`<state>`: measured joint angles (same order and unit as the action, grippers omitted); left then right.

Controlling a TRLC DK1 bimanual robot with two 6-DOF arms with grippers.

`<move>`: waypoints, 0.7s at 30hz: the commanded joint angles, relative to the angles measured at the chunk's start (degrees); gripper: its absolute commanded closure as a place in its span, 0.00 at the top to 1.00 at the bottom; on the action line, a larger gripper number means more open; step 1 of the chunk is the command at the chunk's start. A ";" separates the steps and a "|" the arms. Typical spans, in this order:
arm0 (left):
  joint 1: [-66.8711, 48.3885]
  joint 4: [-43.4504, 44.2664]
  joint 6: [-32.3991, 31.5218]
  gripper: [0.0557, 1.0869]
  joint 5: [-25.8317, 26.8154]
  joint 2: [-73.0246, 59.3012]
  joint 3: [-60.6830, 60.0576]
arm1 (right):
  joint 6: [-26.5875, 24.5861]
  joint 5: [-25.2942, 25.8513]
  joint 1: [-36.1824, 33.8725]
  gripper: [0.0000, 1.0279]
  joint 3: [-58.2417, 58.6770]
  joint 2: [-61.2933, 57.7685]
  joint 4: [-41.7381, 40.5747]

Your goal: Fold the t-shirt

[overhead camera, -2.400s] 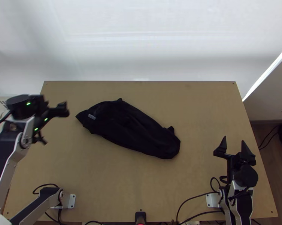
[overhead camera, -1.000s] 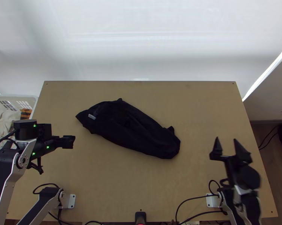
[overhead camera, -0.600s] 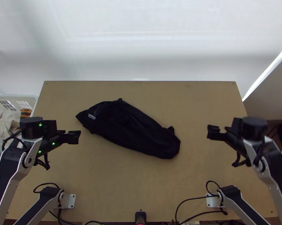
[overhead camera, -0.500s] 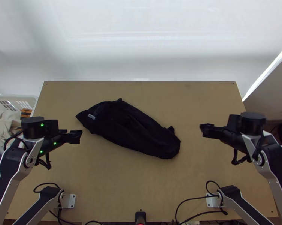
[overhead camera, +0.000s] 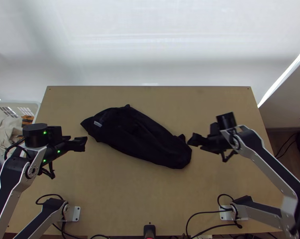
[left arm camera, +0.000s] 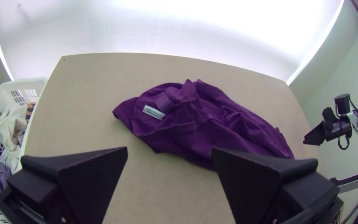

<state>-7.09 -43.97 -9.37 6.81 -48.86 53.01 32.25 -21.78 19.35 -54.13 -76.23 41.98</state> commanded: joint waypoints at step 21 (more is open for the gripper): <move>1.73 -0.07 1.46 0.96 -1.45 1.40 -0.28 | -0.70 4.55 3.76 0.66 -10.12 -20.72 -2.34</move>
<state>-5.72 -43.99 -8.75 5.74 -48.49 53.01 31.27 -17.37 22.68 -63.07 -95.26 39.64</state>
